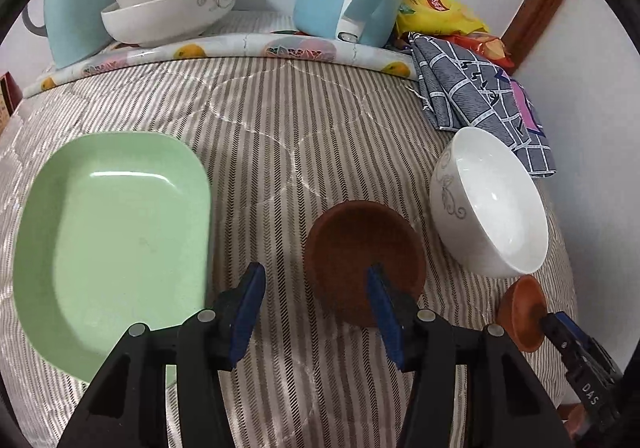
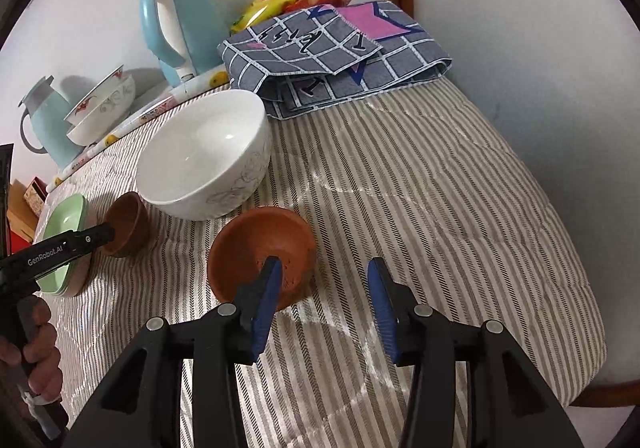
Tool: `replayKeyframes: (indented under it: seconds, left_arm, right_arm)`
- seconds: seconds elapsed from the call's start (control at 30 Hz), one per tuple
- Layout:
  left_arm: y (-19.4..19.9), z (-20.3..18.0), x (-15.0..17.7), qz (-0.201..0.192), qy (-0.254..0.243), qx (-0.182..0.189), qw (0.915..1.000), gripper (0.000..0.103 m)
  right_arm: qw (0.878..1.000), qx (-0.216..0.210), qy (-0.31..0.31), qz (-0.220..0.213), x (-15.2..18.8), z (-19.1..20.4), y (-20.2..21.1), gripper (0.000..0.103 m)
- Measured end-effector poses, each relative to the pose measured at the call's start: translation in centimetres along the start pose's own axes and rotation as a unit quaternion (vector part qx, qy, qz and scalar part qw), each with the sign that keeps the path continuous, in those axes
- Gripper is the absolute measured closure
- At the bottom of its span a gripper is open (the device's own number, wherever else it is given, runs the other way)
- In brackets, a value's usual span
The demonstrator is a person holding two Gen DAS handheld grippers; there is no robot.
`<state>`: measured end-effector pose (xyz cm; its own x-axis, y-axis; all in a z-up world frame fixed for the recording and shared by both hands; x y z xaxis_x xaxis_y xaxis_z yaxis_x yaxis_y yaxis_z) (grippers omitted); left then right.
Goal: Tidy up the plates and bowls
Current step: 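Move the right tool to a brown clay bowl rim while the left tool reaches the other brown bowl, then close the right gripper on its brown bowl rim while the left gripper grips the other brown bowl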
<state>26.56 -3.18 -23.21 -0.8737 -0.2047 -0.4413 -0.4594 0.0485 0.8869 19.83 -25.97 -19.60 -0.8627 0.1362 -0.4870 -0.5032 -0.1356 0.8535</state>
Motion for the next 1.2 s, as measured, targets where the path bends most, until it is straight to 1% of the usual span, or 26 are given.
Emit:
replayKeyframes:
  seconds: [0.13,0.3,0.47,0.6,0.63,0.67,0.7,0.73,0.8,0.87,0.97,1.2]
  left_arm:
    - [-0.7,0.0,-0.3,0.004,0.004,-0.002,1.0,0.053]
    - [-1.1,-0.4,-0.8,-0.004,-0.001,-0.004,1.0,0.054]
    - [-1.8,-0.8,-1.4,-0.003,-0.011,-0.009,0.9999,0.06]
    - [-2.1,-0.8,-1.8,-0.009,-0.018,-0.02,0.9996,0.064]
    - [-2.1,-0.7,-1.8,-0.011,-0.022,-0.024,0.9994,0.066]
    - [-2.1,-0.7,-1.9,-0.012,-0.025,-0.026,0.9993,0.076]
    - [-2.1,-0.8,-1.8,-0.009,-0.026,-0.02,0.9994,0.082]
    - [-2.3,-0.8,-1.8,-0.003,-0.022,-0.013,0.9997,0.082]
    - [-2.4,-0.7,-1.8,-0.004,-0.02,-0.01,0.9997,0.085]
    - [-2.4,-0.5,-1.7,-0.005,-0.017,-0.002,0.9998,0.086]
    - [-2.7,-0.5,-1.5,0.004,-0.009,0.01,0.9999,0.086]
    - [-2.7,-0.7,-1.5,0.0,-0.008,0.01,0.9999,0.086]
  right_arm:
    - [1.0,-0.005,0.0,0.008,0.0,0.2,-1.0,0.059]
    - [1.0,-0.007,-0.001,0.016,-0.1,0.3,-2.2,0.059]
    - [1.0,-0.012,-0.003,0.018,-0.1,0.3,-2.8,0.06]
    - [1.0,-0.007,0.001,0.014,-0.2,0.4,-3.1,0.064]
    - [1.0,-0.008,0.001,0.013,-0.2,0.4,-3.1,0.068]
    - [1.0,-0.008,0.0,0.012,-0.2,0.4,-3.1,0.071]
    - [1.0,-0.008,-0.001,0.011,-0.2,0.4,-3.2,0.076]
    - [1.0,-0.01,-0.002,0.01,-0.3,0.5,-3.2,0.082]
    - [1.0,-0.02,-0.001,0.009,-0.3,0.7,-3.2,0.088]
    - [1.0,-0.017,0.003,0.007,-0.3,0.9,-3.1,0.089]
    - [1.0,-0.01,0.01,0.005,-0.3,1.0,-3.1,0.089]
    - [1.0,-0.014,0.003,0.009,-0.4,0.9,-3.3,0.089]
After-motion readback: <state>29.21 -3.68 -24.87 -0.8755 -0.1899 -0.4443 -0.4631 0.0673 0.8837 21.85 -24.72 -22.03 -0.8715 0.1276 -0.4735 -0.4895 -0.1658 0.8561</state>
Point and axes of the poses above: each gripper's, at about its wrist camera, not at the fingertips, and y roughly against the way its jaws point, z to its left, x to its underside, the point moved 10 cm from there along -y, roughly the way its jaws point, and after that the axes turned 4 degrees about -x, right-handed, at the moved point
